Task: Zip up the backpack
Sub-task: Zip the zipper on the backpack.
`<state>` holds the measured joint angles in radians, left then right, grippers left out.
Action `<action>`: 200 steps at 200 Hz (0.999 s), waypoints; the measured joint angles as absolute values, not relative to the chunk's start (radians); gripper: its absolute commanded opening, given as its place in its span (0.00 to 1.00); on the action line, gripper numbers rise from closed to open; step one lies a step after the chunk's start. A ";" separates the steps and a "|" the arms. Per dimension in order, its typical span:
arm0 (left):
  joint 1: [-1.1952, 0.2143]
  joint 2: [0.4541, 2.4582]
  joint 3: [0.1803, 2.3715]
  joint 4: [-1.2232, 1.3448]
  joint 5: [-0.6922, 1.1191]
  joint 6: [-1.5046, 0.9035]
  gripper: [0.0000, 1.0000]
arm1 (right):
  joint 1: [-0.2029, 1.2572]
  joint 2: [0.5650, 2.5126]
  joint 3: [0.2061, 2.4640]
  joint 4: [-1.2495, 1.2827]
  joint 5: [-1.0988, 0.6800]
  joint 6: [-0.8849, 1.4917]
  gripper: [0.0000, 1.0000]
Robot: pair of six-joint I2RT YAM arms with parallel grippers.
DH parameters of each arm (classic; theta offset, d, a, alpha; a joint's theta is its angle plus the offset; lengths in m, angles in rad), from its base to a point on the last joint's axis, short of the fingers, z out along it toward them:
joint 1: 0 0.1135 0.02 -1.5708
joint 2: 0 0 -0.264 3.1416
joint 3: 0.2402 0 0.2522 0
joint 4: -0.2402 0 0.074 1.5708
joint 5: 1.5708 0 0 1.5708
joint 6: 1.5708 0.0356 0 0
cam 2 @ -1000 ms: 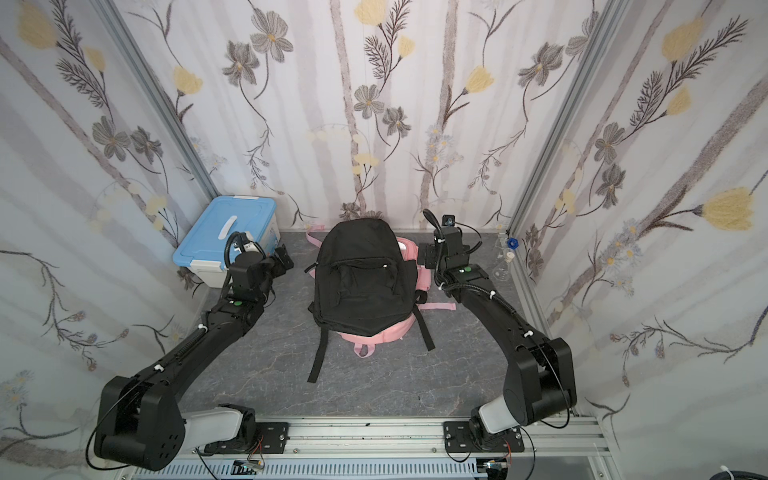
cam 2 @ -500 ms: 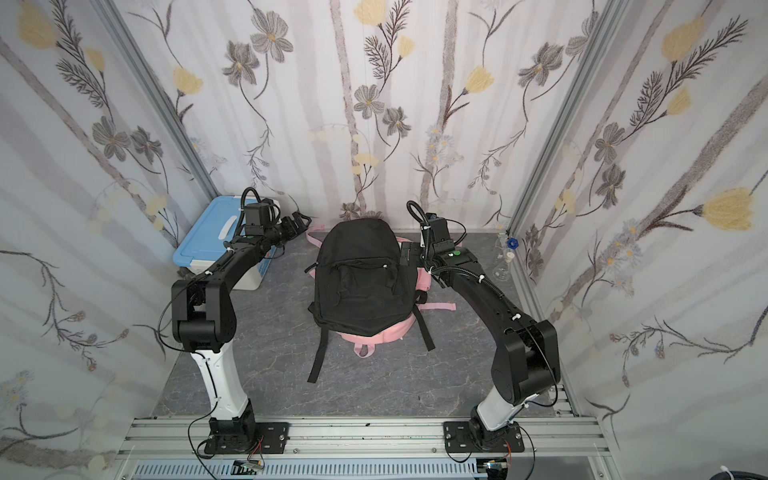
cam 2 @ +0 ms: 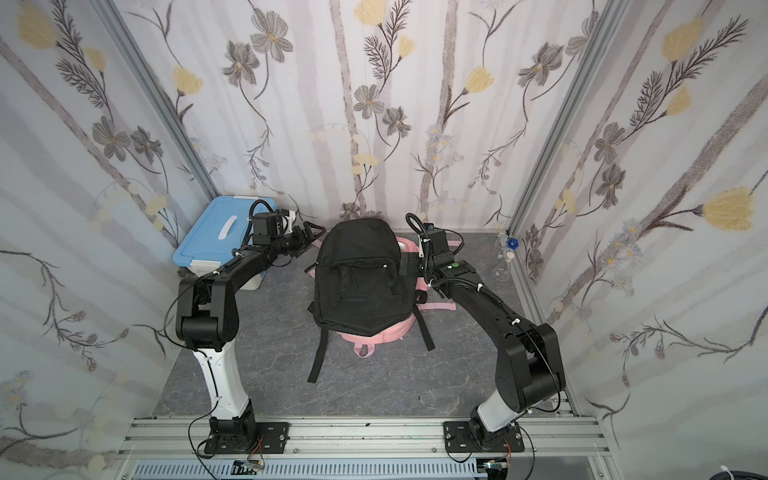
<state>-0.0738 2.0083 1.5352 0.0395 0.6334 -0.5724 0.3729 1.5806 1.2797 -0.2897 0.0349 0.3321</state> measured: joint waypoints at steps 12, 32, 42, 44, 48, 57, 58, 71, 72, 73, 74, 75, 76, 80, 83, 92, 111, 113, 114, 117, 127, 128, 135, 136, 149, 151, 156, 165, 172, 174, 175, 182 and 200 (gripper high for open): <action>-0.117 1.941 1.534 -0.056 0.448 -0.496 1.00 | 0.373 1.577 1.280 -0.276 0.030 0.332 1.00; -0.225 1.827 1.526 -0.135 0.142 -0.363 1.00 | 0.373 1.570 1.284 -0.270 0.046 0.332 1.00; -0.247 1.801 1.522 -0.138 0.083 -0.315 1.00 | 0.373 1.568 1.284 -0.265 0.065 0.331 1.00; -0.247 1.800 1.522 -0.137 0.077 -0.313 1.00 | 0.373 1.568 1.284 -0.264 0.068 0.331 1.00; -0.239 1.804 1.525 -0.137 0.066 -0.314 1.00 | 0.373 1.568 1.285 -0.264 0.074 0.331 1.00; -0.204 1.844 1.553 -0.154 0.065 -0.316 1.00 | 0.372 1.570 1.287 -0.265 0.087 0.331 1.00; -0.202 1.848 1.555 -0.155 0.066 -0.318 1.00 | 0.372 1.570 1.287 -0.265 0.088 0.331 1.00; -0.135 1.946 1.622 -0.171 0.177 -0.362 1.00 | 0.371 1.571 1.289 -0.262 0.102 0.331 1.00; -0.128 1.956 1.627 -0.171 0.193 -0.370 1.00 | 0.371 1.571 1.289 -0.261 0.103 0.331 1.00; -0.124 1.961 1.629 -0.170 0.201 -0.374 1.00 | 0.371 1.571 1.289 -0.261 0.104 0.331 1.00; -0.117 1.970 1.633 -0.168 0.216 -0.382 1.00 | 0.371 1.571 1.289 -0.261 0.105 0.331 1.00; -0.114 1.974 1.635 -0.167 0.223 -0.387 1.00 | 0.371 1.571 1.289 -0.261 0.105 0.331 1.00; -0.110 1.979 1.636 -0.166 0.229 -0.392 1.00 | 0.371 1.571 1.289 -0.261 0.106 0.331 1.00; -0.093 1.999 1.641 -0.161 0.268 -0.417 1.00 | 0.371 1.570 1.288 -0.258 0.109 0.331 1.00; -0.080 2.010 1.640 -0.157 0.292 -0.437 1.00 | 0.371 1.570 1.287 -0.255 0.110 0.331 1.00; -0.052 2.017 1.614 -0.144 0.323 -0.482 1.00 | 0.371 1.566 1.280 -0.249 0.113 0.332 1.00; -0.084 1.958 1.534 -0.125 0.252 -0.452 1.00 | 0.370 1.559 1.274 -0.249 0.117 0.332 1.00; -0.095 1.947 1.526 -0.125 0.235 -0.441 1.00 | 0.370 1.558 1.274 -0.249 0.118 0.332 1.00; -0.104 1.940 1.522 -0.126 0.226 -0.433 1.00 | 0.370 1.558 1.274 -0.249 0.118 0.332 1.00; -0.123 1.923 1.512 -0.126 0.206 -0.411 1.00 | 0.369 1.557 1.274 -0.249 0.120 0.333 1.00; -0.197 1.853 1.493 -0.131 0.133 -0.340 1.00 | 0.369 1.554 1.274 -0.248 0.121 0.335 1.00; -0.201 1.848 1.493 -0.130 0.129 -0.337 1.00 | 0.369 1.554 1.274 -0.248 0.122 0.335 1.00; -0.238 1.811 1.492 -0.115 0.090 -0.308 1.00 | 0.369 1.552 1.272 -0.247 0.127 0.335 1.00; -0.243 1.805 1.492 -0.110 0.083 -0.308 1.00 | 0.369 1.552 1.272 -0.247 0.128 0.335 1.00; -0.232 1.773 1.473 -0.048 0.024 -0.334 1.00 | 0.368 1.551 1.271 -0.244 0.133 0.335 1.00; -0.223 1.771 1.462 -0.031 0.025 -0.343 1.00 | 0.368 1.551 1.271 -0.243 0.134 0.335 1.00; -0.193 1.767 1.423 0.028 0.043 -0.364 1.00 | 0.367 1.551 1.271 -0.242 0.135 0.335 1.00; -0.132 1.777 1.351 0.118 0.108 -0.418 1.00 | 0.367 1.551 1.271 -0.242 0.136 0.335 1.00; -0.094 1.808 1.324 0.130 0.163 -0.459 1.00 | 0.366 1.551 1.271 -0.241 0.136 0.335 1.00; -0.086 1.821 1.323 0.130 0.175 -0.473 1.00 | 0.366 1.551 1.271 -0.240 0.136 0.335 1.00; -0.083 1.826 1.323 0.130 0.179 -0.477 1.00 | 0.366 1.551 1.271 -0.240 0.136 0.335 1.00; -0.067 1.869 1.332 0.112 0.218 -0.505 1.00 | 0.365 1.551 1.271 -0.237 0.136 0.335 1.00; -0.065 1.966 1.453 0.062 0.330 -0.506 1.00 | 0.362 1.550 1.266 -0.231 0.136 0.338 1.00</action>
<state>-0.0647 1.9656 1.4528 0.0620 0.3302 -0.5056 0.3622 1.5501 1.2659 -0.2306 0.1364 0.3378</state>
